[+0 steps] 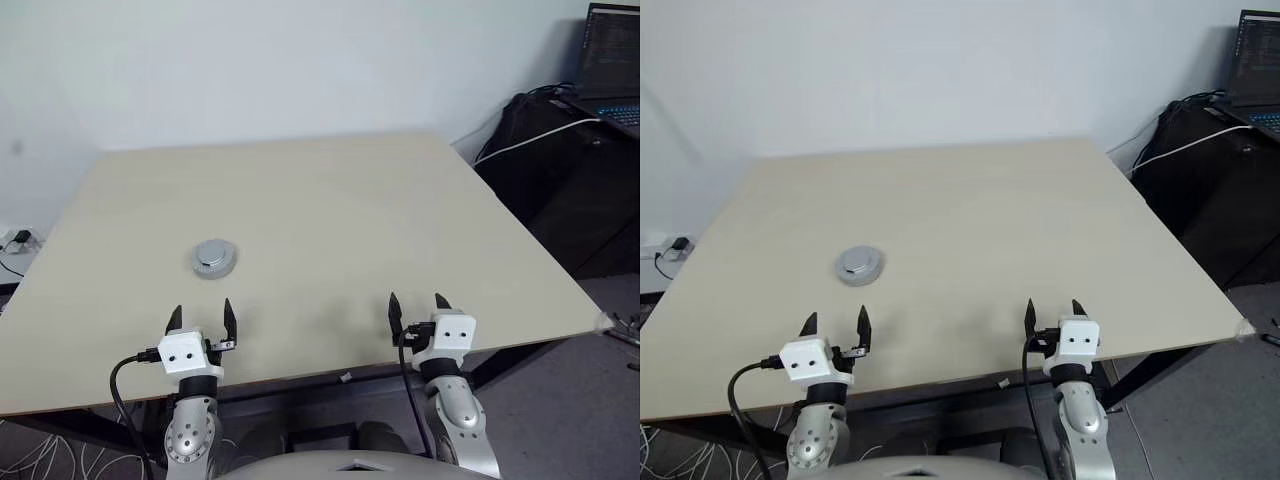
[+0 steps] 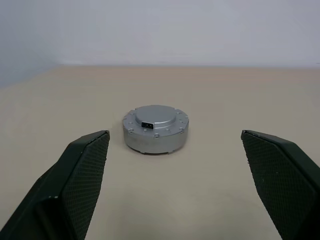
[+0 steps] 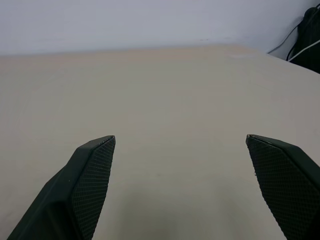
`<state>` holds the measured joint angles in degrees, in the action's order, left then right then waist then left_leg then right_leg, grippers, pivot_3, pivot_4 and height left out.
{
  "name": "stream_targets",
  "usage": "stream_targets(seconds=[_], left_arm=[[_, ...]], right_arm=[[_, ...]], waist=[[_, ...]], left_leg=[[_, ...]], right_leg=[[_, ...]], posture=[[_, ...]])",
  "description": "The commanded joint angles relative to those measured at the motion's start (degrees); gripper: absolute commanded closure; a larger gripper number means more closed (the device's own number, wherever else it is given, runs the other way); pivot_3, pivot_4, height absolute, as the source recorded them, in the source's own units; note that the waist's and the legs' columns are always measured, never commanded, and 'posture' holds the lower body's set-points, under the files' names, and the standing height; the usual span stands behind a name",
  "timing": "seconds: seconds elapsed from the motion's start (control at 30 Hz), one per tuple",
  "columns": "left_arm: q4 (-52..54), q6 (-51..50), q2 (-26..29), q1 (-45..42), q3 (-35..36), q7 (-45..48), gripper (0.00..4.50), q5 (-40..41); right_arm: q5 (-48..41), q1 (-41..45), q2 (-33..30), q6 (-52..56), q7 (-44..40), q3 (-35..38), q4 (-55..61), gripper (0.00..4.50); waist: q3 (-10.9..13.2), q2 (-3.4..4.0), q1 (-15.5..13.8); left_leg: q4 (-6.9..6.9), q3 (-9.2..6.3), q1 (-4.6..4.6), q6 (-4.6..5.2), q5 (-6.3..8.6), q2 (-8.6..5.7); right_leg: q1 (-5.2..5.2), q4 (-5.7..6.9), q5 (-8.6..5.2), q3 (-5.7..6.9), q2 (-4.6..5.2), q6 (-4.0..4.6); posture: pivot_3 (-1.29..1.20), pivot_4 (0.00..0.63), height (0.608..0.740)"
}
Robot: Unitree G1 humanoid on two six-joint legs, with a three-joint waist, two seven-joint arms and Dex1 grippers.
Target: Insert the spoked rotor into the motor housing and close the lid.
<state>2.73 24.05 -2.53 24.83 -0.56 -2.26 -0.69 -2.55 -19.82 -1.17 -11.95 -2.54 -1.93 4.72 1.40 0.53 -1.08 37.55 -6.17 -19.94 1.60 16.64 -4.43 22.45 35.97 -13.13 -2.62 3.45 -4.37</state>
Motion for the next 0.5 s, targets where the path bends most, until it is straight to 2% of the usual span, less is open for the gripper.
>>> stream_targets(seconds=[0.03,0.5], left_arm=[[0.1,0.1,-0.1,-1.2,0.1,0.5,0.03,1.0],[0.1,-1.4,-0.3,-1.3,0.3,0.5,0.03,1.2]], right_arm=[[0.1,1.1,0.3,-1.1,0.0,0.2,0.3,0.00],[-0.2,2.0,-0.1,-1.9,-0.9,0.5,-2.6,0.00]], waist=[[0.0,0.00,0.0],[0.0,0.00,0.0]], left_leg=[[0.00,0.00,0.00,0.00,0.00,0.00],[0.00,0.00,0.00,0.02,-0.01,0.00]], right_leg=[[0.00,0.00,0.00,0.00,0.00,0.00],[0.00,0.01,0.00,0.00,-0.01,0.00]], posture=[[0.00,0.000,0.740],[0.00,0.000,0.740]])
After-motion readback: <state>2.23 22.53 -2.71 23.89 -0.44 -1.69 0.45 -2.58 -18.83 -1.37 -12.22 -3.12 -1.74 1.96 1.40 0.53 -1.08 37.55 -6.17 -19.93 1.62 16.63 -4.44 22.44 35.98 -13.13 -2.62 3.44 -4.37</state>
